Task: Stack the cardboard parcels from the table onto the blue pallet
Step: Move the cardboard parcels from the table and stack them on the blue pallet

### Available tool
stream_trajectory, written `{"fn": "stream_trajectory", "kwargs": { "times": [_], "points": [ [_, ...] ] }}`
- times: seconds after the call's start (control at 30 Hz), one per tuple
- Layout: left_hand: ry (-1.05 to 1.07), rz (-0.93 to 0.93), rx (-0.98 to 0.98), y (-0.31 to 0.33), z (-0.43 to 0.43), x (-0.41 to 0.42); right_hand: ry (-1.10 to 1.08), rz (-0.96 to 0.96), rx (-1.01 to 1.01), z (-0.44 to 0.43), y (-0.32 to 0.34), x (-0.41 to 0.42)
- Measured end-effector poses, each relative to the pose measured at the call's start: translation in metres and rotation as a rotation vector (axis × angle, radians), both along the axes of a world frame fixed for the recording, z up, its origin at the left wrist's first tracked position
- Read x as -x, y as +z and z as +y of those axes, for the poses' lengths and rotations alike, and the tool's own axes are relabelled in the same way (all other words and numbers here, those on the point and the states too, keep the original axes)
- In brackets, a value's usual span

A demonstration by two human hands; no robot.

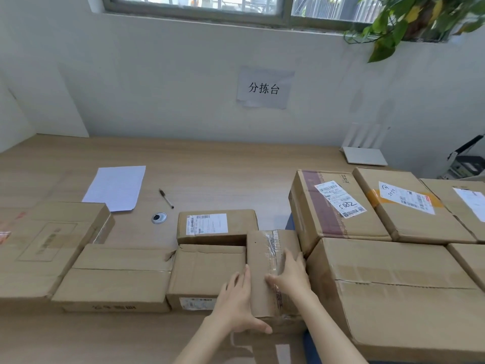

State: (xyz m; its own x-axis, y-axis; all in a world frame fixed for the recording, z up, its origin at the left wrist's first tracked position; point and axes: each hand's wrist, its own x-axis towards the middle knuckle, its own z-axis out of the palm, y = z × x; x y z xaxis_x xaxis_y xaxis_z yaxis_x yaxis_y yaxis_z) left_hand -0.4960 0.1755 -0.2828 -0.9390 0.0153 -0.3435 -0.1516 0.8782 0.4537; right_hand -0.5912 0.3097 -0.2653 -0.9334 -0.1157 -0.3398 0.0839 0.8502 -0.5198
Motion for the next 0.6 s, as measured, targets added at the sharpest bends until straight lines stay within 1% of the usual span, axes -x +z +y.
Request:
{"fn": "stream_trajectory", "kwargs": {
  "times": [0.07,0.2,0.43,0.6],
  "points": [
    [0.003,0.02,-0.011,-0.0027,0.0004,-0.001,-0.024,0.024,0.026,0.0008,0.001,0.0009],
    [0.025,0.063,-0.024,-0.0072,0.0008,-0.0003,-0.069,0.069,0.007,0.0019,0.0068,0.0036],
    [0.036,0.062,-0.034,-0.0078,0.0029,0.0013,-0.054,0.07,-0.036,0.0025,0.0089,0.0014],
    [0.085,0.065,-0.127,-0.0096,0.0015,0.0009,-0.131,0.128,0.098,0.001,0.0095,-0.0018]
  ]
}}
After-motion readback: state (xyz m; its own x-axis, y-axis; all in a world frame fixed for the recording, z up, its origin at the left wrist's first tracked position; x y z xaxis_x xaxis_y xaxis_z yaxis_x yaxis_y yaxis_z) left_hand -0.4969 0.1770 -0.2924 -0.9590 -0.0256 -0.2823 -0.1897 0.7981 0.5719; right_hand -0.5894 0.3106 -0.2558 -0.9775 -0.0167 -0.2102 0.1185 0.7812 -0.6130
